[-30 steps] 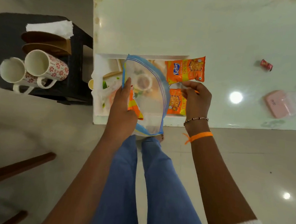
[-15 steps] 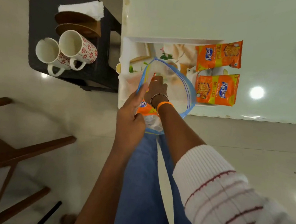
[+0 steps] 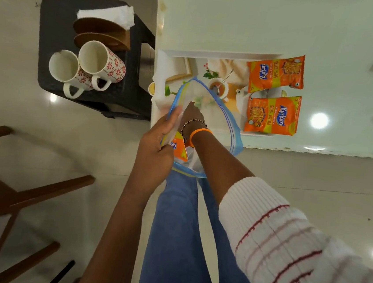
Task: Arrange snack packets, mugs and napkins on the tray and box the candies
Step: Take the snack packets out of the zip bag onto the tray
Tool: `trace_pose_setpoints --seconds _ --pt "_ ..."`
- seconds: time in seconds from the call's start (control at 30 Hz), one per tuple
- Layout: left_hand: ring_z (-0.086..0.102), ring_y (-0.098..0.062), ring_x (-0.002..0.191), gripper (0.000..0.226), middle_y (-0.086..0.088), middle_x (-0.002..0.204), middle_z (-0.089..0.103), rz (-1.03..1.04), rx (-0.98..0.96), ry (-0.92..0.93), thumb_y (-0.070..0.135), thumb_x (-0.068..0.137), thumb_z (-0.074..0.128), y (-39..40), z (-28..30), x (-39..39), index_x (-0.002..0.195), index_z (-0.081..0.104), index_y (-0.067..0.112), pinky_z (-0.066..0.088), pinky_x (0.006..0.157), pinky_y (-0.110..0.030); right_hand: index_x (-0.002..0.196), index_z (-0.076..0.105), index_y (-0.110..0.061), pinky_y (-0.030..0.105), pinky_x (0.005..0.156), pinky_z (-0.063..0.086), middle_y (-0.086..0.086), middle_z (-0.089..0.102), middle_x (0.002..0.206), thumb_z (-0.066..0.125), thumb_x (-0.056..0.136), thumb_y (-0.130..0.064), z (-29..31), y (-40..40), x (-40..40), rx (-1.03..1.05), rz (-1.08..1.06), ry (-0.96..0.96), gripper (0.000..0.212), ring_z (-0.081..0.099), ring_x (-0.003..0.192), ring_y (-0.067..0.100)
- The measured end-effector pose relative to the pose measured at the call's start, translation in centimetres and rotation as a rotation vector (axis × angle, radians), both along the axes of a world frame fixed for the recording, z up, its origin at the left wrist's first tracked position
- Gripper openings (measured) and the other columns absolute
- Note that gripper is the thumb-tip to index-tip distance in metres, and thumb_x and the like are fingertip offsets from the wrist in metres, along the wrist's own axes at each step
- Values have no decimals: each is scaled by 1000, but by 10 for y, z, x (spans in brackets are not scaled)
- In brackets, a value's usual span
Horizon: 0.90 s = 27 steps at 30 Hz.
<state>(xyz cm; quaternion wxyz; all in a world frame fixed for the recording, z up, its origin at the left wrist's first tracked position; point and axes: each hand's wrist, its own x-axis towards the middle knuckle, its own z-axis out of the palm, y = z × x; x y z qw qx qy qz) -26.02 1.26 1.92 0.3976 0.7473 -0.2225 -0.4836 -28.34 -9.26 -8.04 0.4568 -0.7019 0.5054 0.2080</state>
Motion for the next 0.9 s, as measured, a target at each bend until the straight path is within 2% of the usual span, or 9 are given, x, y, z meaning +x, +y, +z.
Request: trace_pose_setpoints --seconds 0.1,0.2,0.33,0.47,0.53,0.6,0.7,0.77,0.9 --pt "38 -16 136 78 0 149 36 -17 28 -41 -25 75 33 -7 -1 -2 140 38 18 40 109 -38 119 51 -2 44 97 44 22 49 131 54 88 -9 12 -1 -9 -92 30 -36 33 50 120 42" --pt "36 -19 137 74 -5 150 35 -18 42 -78 -23 76 34 -20 -4 -7 141 35 13 36 112 -43 114 62 -10 40 94 48 17 58 123 55 84 -9 32 -9 -32 -158 78 28 31 57 114 38" --pt "33 -21 137 70 -5 150 31 -100 72 -119 -17 82 37 -37 -7 -15 144 28 15 39 109 -45 102 72 -15 32 90 48 9 69 115 53 84 -9 63 -29 -78 -280 -72 -71 27 61 109 29" --pt "28 -18 139 71 -4 153 25 -169 121 -199 -14 83 39 -46 -11 -23 145 23 16 33 111 -32 93 75 -13 4 70 42 8 74 100 52 80 2 94 -50 -128 -347 -407 -326 30 62 93 12" --pt "27 -20 140 71 -7 153 25 -154 118 -216 -17 82 37 -48 -13 -26 145 23 14 32 112 -34 95 72 -13 19 82 50 7 71 95 51 80 7 99 -58 -154 -310 -650 -476 33 63 91 18" --pt "28 -23 140 71 -9 151 27 -126 134 -261 -18 81 35 -49 -14 -28 145 25 12 34 111 -38 97 68 -12 35 79 53 8 68 92 48 83 9 96 -62 -177 -255 -926 -566 33 63 87 23" --pt "33 -24 137 71 -10 149 31 -68 128 -336 -17 79 35 -45 -16 -28 143 30 12 38 109 -41 74 73 -14 27 60 54 -2 71 65 46 85 8 80 -61 -194 -87 -1356 -657 37 64 63 13" --pt "37 -25 135 71 -9 149 34 5 111 -353 -17 77 34 -41 -15 -26 142 35 12 41 107 -41 65 71 -18 24 61 54 -2 70 63 47 86 7 64 -54 -196 56 -1598 -707 41 63 64 14" --pt "43 -17 122 73 -11 145 39 75 121 -434 -19 74 36 -34 -9 -19 139 39 13 34 80 4 76 51 -18 23 69 53 3 54 80 45 88 6 24 -33 -192 189 -1632 -538 27 56 73 16"
